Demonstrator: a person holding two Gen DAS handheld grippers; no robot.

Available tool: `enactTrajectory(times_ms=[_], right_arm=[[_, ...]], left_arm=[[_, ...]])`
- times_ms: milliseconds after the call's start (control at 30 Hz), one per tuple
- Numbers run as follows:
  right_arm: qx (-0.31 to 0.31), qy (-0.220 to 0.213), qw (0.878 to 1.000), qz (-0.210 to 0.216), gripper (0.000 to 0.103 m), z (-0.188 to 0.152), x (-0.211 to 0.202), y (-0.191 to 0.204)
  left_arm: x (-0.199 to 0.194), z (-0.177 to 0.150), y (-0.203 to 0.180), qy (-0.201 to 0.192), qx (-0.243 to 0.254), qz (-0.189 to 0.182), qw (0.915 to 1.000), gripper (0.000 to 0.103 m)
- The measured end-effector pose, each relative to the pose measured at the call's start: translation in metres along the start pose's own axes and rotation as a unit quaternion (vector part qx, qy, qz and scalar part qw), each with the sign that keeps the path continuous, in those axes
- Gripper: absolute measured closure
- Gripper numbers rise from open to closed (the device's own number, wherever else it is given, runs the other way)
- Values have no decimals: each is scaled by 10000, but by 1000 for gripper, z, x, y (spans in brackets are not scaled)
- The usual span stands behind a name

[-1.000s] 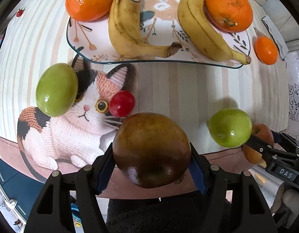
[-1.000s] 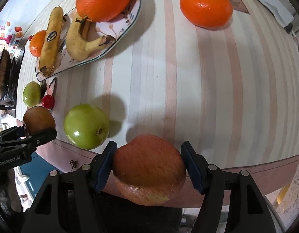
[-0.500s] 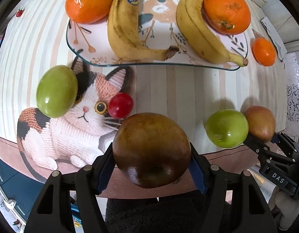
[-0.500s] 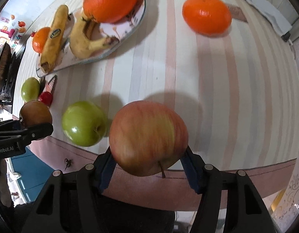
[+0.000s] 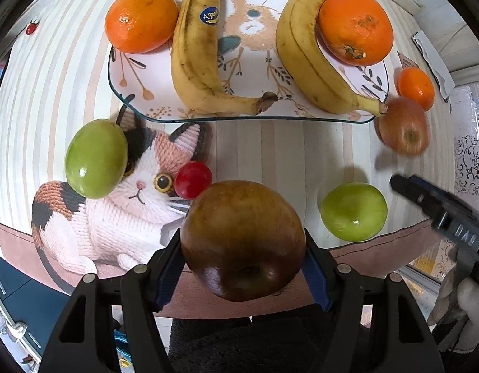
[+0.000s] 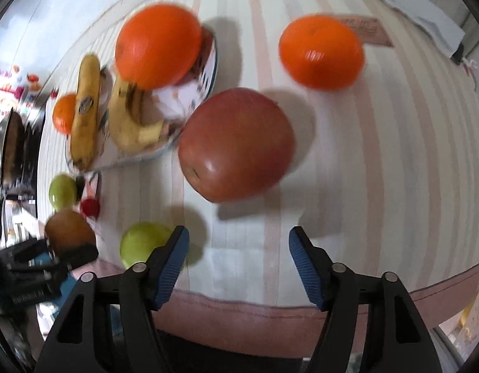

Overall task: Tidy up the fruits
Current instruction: 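Carry the brown pear over the plate with the left gripper while the right gripper carries the red apple there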

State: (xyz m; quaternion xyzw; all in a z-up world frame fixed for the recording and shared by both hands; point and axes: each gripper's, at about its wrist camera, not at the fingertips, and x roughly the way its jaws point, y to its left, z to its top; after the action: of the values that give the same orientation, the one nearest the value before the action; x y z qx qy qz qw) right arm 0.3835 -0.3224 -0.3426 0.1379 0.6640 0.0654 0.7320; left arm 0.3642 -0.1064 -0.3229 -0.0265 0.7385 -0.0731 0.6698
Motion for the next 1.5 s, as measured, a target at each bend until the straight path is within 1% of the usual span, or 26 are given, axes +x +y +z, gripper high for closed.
enactTrajectory(times_ms=[33, 100, 167, 300, 367, 400, 433, 500, 567, 633, 733, 767, 900, 967, 1067, 1267, 1400, 1500], right_arm=[[111, -75, 9999, -6, 22, 4, 0, -1], [388, -178, 9990, 109, 19, 17, 0, -6], [636, -267, 9970, 359, 19, 28, 2, -11], [975, -281, 9937, 465, 19, 47, 7, -24], [1132, -288, 9917, 543, 21, 52, 15, -30], [1157, -321, 9913, 538, 27, 53, 16, -33], [1102, -474, 9917, 465, 34, 54, 14, -32], [1011, -497, 9926, 464, 34, 56, 15, -31], [1007, -375, 9930, 495, 33, 56, 17, -31], [1245, -304, 9898, 624, 33, 56, 19, -35], [1361, -465, 9876, 623, 29, 57, 20, -38], [1360, -464, 9876, 630, 29, 57, 23, -36], [1391, -693, 9859, 617, 32, 58, 25, -33], [1272, -800, 9873, 525, 33, 56, 23, -32], [1071, -987, 9881, 498, 33, 51, 13, -29], [652, -1219, 9885, 607, 33, 46, -9, -7], [246, -1172, 9909, 614, 33, 54, -12, 17], [-34, -1046, 9928, 581, 33, 58, -8, 36]], left_arm=[[-1, 1, -1, 0, 3, 2, 10000, 37], [-2, 2, -1, -8, 0, -5, 10000, 37], [-3, 6, 0, -14, -14, -3, 10000, 37], [-3, 7, 3, -9, -28, 4, 10000, 37], [-4, 8, 4, -8, -49, -4, 10000, 37], [-3, 8, 4, -10, -55, -4, 10000, 37], [-4, 8, 4, -16, -65, 2, 10000, 37], [-4, 8, 4, -23, -83, -2, 10000, 37], [-3, 8, 6, -10, -97, -16, 10000, 37], [-4, 8, 5, -18, -93, -21, 10000, 37], [-5, 10, 6, -23, -103, -23, 9999, 37], [-5, 11, 5, -23, -110, -19, 9999, 37], [-8, 13, 7, -29, -136, -26, 9999, 37], [-12, 13, 7, -59, -136, -19, 9999, 37], [-19, 14, 8, -119, -159, -34, 9998, 37], [-47, 11, 9, -363, -250, -214, 9988, 37], [-72, 15, 17, -634, -320, -298, 9970, 37], [-85, 23, 28, -809, -396, -218, 9957, 37]])
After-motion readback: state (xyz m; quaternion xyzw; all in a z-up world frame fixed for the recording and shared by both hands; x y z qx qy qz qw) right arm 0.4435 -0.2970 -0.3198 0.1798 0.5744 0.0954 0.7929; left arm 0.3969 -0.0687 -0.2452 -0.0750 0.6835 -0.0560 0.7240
